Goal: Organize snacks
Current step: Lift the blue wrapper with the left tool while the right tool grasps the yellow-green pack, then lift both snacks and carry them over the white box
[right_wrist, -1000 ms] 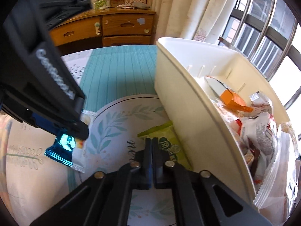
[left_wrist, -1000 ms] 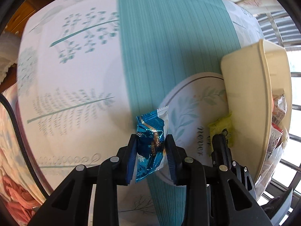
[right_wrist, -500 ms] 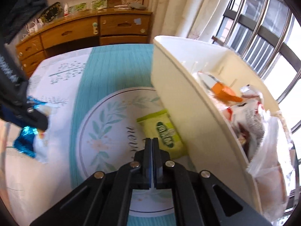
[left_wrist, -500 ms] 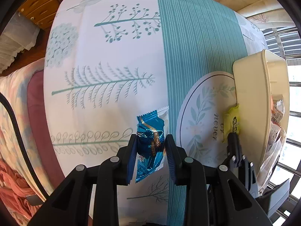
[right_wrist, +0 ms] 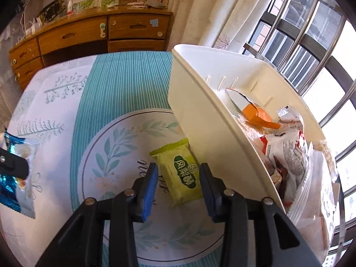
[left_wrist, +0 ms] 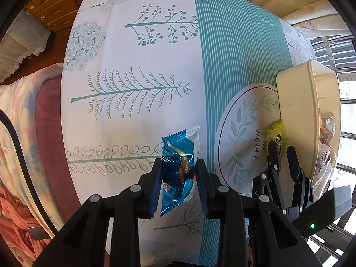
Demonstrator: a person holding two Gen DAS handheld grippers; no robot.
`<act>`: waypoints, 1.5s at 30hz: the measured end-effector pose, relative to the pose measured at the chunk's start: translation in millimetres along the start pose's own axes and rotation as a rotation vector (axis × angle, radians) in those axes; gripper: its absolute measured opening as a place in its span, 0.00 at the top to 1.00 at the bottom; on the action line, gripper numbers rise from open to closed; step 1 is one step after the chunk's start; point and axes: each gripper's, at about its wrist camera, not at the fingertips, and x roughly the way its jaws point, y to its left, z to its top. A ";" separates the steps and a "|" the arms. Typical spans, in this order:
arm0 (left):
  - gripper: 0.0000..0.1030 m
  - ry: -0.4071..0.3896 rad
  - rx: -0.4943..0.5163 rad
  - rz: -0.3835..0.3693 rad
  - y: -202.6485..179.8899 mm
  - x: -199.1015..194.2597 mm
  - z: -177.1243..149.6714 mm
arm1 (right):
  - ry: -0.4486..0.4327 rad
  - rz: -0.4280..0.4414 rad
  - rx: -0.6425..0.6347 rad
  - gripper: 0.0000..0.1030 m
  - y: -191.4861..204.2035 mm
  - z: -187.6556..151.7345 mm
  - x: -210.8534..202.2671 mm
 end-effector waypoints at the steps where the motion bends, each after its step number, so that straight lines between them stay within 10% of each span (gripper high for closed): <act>1: 0.72 -0.001 0.001 0.001 0.2 -0.7 0.0 | -0.001 -0.002 0.001 0.62 0.0 0.1 -1.1; 19: 0.72 -0.002 0.003 0.002 3.9 -6.0 -1.1 | 0.039 -0.036 0.038 0.63 -21.7 20.5 20.3; 32: 0.72 -0.010 0.022 -0.011 -8.4 -15.6 -6.4 | 0.170 0.162 0.104 0.40 -28.2 17.1 29.8; 45: 0.72 -0.053 -0.007 -0.030 16.4 -48.7 -35.4 | 0.222 0.201 0.155 0.45 -35.9 3.8 34.7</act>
